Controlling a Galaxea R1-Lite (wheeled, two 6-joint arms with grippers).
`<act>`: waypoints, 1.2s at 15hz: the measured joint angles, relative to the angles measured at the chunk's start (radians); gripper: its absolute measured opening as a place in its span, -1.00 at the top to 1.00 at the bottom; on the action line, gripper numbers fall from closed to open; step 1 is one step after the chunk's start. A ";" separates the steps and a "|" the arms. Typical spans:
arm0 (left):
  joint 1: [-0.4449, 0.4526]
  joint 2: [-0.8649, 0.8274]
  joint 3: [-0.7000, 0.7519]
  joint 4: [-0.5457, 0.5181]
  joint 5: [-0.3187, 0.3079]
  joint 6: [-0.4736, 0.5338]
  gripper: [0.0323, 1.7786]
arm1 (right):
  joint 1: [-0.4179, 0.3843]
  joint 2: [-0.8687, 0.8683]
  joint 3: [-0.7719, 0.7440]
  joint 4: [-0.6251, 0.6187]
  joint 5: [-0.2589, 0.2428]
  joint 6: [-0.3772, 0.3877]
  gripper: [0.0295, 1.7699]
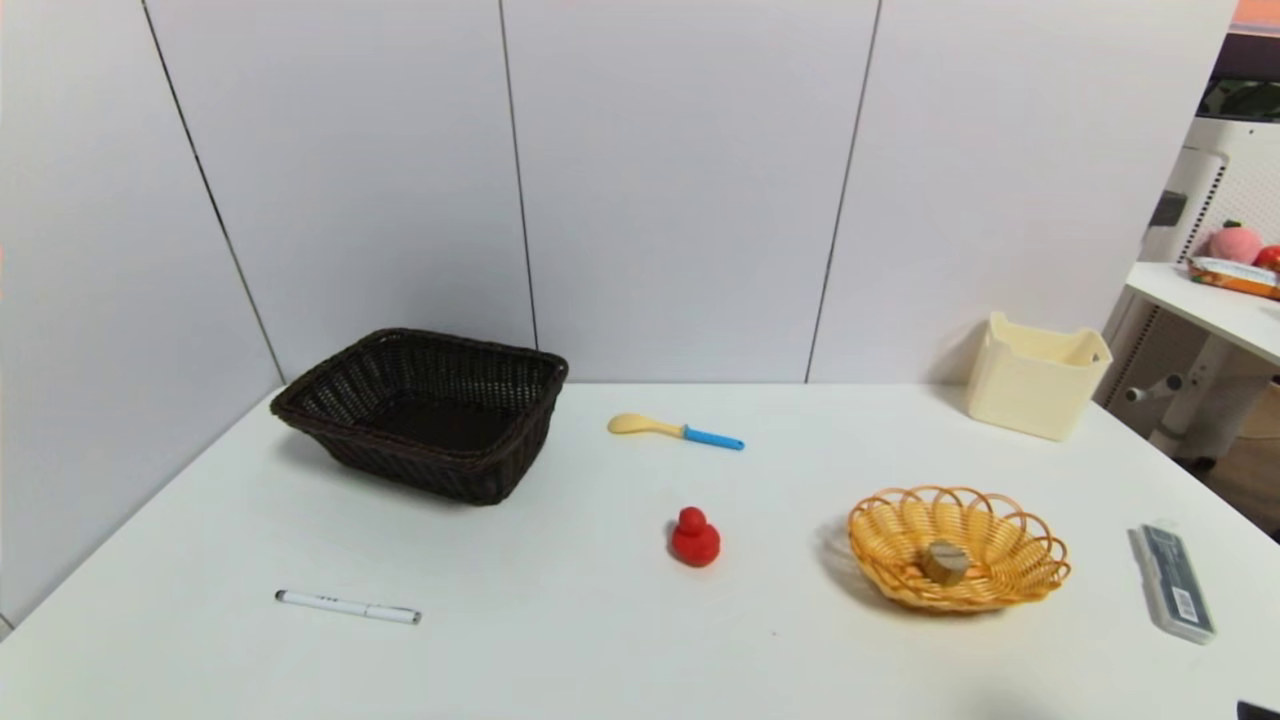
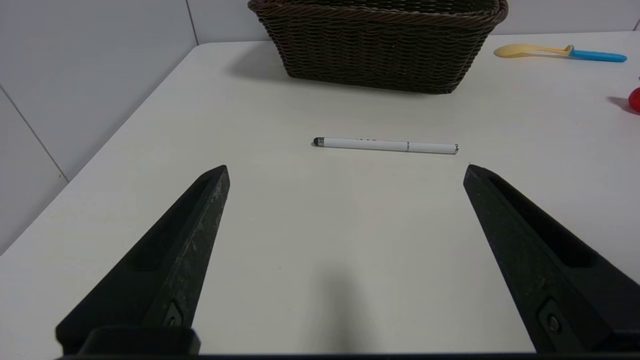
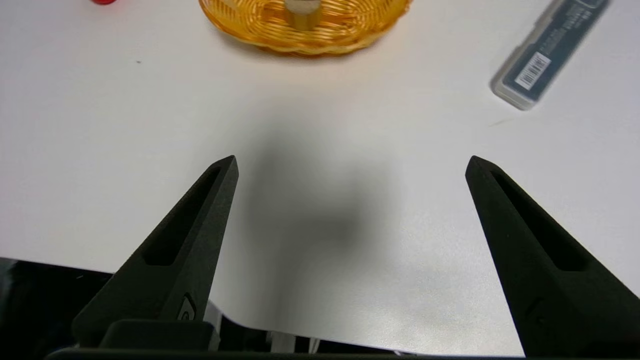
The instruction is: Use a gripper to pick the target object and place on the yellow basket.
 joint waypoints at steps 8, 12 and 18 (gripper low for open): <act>0.000 0.000 0.000 0.000 0.000 0.000 -0.90 | -0.072 -0.649 0.591 -0.515 -0.021 -0.136 -0.88; 0.000 0.000 0.000 0.000 0.000 0.000 -0.90 | -0.073 -0.710 0.609 -0.520 -0.031 -0.074 -0.90; 0.000 0.000 0.000 0.000 0.000 0.000 -0.90 | -0.074 -0.721 0.610 -0.523 -0.063 -0.012 -0.91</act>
